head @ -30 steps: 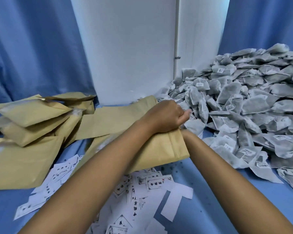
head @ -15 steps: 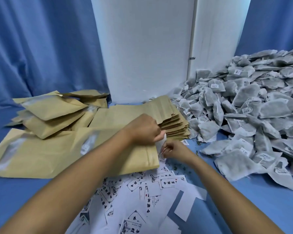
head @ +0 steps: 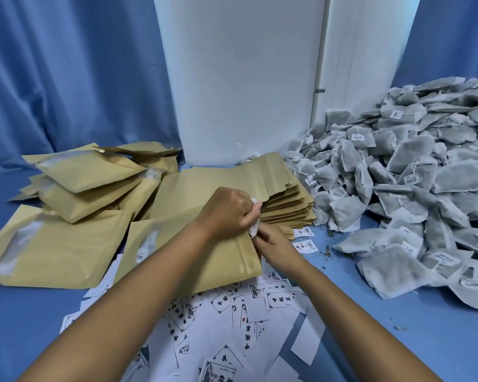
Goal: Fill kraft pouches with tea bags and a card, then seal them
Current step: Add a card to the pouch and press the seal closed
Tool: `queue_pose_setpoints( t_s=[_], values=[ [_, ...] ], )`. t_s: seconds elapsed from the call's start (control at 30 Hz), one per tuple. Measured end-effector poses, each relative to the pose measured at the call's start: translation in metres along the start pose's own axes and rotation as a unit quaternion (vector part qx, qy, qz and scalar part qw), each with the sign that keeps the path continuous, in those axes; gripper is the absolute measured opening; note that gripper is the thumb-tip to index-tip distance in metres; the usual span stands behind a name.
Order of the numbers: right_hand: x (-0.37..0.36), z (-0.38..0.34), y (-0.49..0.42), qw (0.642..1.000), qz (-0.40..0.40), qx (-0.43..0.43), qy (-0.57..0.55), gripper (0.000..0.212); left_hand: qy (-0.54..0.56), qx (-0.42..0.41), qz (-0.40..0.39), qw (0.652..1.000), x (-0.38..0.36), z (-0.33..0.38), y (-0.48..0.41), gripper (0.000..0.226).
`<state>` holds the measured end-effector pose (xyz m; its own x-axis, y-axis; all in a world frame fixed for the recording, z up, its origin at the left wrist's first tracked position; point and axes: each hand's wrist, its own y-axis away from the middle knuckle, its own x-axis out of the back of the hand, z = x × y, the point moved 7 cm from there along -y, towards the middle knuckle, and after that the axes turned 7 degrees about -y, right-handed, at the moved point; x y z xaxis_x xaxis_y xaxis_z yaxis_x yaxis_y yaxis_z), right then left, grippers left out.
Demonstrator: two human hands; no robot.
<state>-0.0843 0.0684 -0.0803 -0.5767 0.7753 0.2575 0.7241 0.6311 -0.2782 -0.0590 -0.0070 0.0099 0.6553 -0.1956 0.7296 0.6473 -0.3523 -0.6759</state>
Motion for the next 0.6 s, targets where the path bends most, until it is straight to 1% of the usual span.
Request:
queue_pose_setpoints(
  t_s=[0.03,0.1,0.13,0.17,0.23,0.27,0.3,0.37,0.43,0.5,0.53,0.57,0.6],
  values=[
    [-0.013,0.002,0.001,0.996,-0.069,-0.019,0.047,0.016,0.009,0.017,0.007,1.0,0.002,-0.002,0.0,0.052],
    [-0.037,0.01,0.004,0.97,-0.198,-0.037,0.136,0.032,0.013,0.019,-0.003,1.0,-0.001,0.002,-0.001,0.053],
    [-0.045,0.01,0.004,0.964,-0.226,-0.035,0.135,0.04,0.009,0.007,-0.014,1.0,-0.004,0.006,-0.001,0.054],
    [-0.047,0.007,0.002,0.967,-0.228,-0.036,0.109,0.042,0.004,-0.004,-0.024,1.0,-0.008,0.01,-0.002,0.054],
    [-0.036,0.007,-0.007,0.985,-0.159,-0.067,-0.004,0.032,0.0,-0.007,-0.036,0.999,-0.012,0.01,-0.002,0.055],
    [-0.026,0.012,-0.011,0.988,-0.119,-0.088,-0.047,0.026,-0.001,0.002,-0.04,0.999,-0.014,0.007,-0.001,0.056],
    [-0.015,0.019,-0.012,0.988,-0.089,-0.114,-0.058,0.02,0.0,0.018,-0.041,0.999,-0.015,0.003,0.001,0.057],
    [0.012,0.039,-0.011,0.986,-0.018,-0.166,-0.004,0.013,0.016,0.046,-0.041,0.998,-0.019,-0.005,0.007,0.057],
    [0.032,0.057,-0.004,0.975,0.046,-0.195,0.093,0.02,0.024,0.046,-0.045,0.998,-0.023,-0.006,0.012,0.06],
    [0.033,0.069,0.003,0.96,0.038,-0.214,0.179,0.022,0.023,0.028,-0.063,0.997,-0.028,-0.001,0.015,0.065],
    [0.03,0.074,0.005,0.958,0.02,-0.213,0.192,0.015,0.025,0.019,-0.066,0.997,-0.03,0.001,0.016,0.065],
    [0.028,0.077,0.007,0.96,0.004,-0.219,0.175,0.006,0.03,0.015,-0.064,0.997,-0.031,0.002,0.018,0.063],
    [0.027,0.079,0.008,0.962,-0.014,-0.228,0.148,0.016,0.036,0.016,-0.06,0.997,-0.031,0.002,0.02,0.061]
  ],
)
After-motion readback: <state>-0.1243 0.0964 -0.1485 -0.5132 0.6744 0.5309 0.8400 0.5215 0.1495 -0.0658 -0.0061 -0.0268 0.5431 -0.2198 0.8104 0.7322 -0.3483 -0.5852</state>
